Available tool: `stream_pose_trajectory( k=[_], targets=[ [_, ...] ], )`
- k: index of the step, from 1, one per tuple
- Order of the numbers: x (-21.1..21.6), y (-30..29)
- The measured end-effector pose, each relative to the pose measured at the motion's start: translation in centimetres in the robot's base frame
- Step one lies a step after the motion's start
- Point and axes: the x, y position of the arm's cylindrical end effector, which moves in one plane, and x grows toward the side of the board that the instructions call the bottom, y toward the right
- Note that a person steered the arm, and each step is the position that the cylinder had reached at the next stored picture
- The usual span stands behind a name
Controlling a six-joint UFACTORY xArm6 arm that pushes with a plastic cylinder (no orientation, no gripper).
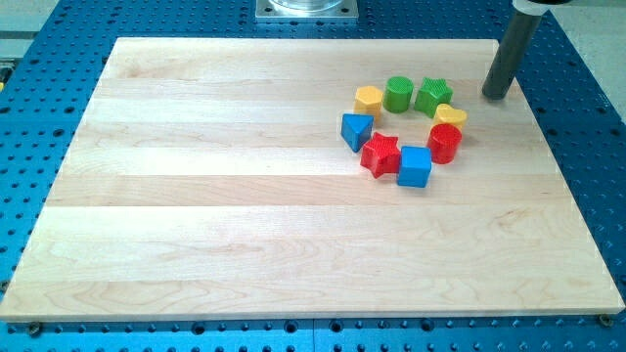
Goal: Separate the green blocks and hexagon from the group of blocks
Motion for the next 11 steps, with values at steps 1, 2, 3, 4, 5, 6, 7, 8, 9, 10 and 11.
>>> stream_pose_trajectory(
  k=[1,2,3,4,5,6,7,8,9,10,11],
  targets=[
    [0.0,0.0],
    [0.1,0.1],
    [0.1,0.1],
    [0.1,0.1],
    [-0.1,0.1],
    [-2.0,0.1],
    [-3.5,0.1],
    [-2.1,0.0],
    [0.8,-0.5],
    [0.9,-3.7],
    [0.9,-8.7]
  ],
)
